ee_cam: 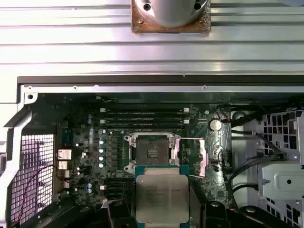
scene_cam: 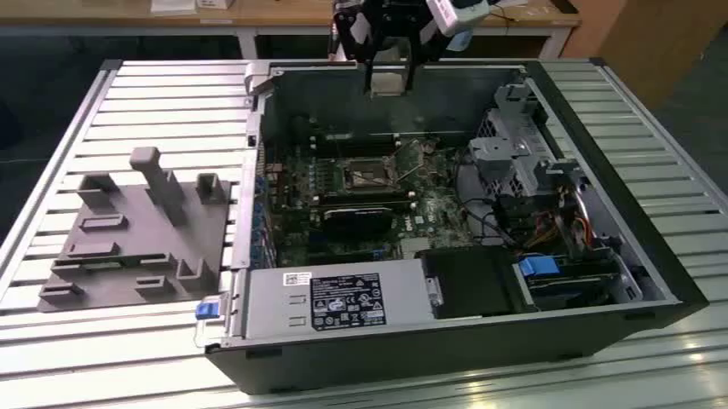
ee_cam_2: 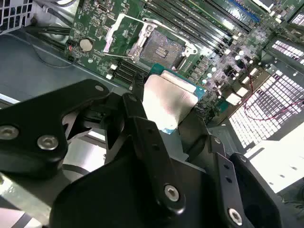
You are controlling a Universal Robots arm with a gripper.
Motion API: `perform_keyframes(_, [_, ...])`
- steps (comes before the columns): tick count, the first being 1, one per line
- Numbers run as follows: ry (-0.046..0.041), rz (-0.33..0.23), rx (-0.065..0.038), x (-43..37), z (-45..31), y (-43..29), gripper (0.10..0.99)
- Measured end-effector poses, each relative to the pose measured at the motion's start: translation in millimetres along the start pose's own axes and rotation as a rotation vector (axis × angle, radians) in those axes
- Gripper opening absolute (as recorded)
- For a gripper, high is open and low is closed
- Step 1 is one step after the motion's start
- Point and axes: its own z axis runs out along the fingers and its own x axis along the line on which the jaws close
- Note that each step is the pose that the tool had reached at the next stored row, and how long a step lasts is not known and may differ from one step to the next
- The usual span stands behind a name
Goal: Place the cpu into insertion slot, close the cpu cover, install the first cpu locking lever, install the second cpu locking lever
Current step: 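Place the cpu into insertion slot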
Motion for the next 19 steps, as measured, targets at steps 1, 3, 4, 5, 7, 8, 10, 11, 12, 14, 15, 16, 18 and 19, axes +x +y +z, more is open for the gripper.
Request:
perform_keyframes(1, [0.0000,0.000,0.000,0.0,0.0,0.0,0.537])
perform_keyframes(3, [0.0000,0.000,0.000,0.0,0.0,0.0,0.537])
perform_keyframes(4, [0.0001,0.000,0.000,0.0,0.0,0.0,0.537])
perform_keyframes(5, [0.0001,0.000,0.000,0.0,0.2,0.0,0.537])
perform_keyframes(7, [0.0001,0.000,0.000,0.0,0.8,0.0,0.537])
perform_keyframes(8, [0.0000,0.000,0.000,0.0,1.3,-0.1,0.537])
perform_keyframes(10, [0.0000,0.000,0.000,-0.1,2.5,-0.2,0.537])
perform_keyframes(11, [-0.0001,0.000,0.000,-0.1,3.0,-0.3,0.537])
perform_keyframes(12, [0.0000,0.000,0.000,-0.1,3.7,-0.3,0.537])
perform_keyframes(14, [-0.0001,0.000,0.000,-0.1,5.1,-0.4,0.537])
perform_keyframes(15, [-0.0002,0.000,0.000,-0.1,5.8,-0.5,0.537])
perform_keyframes(16, [-0.0002,0.000,0.000,0.0,6.5,-0.6,0.537])
perform_keyframes(18, [-0.0003,0.000,0.001,0.1,8.1,-0.7,0.537])
perform_keyframes(19, [-0.0004,0.000,0.001,0.1,9.2,-0.8,0.537])
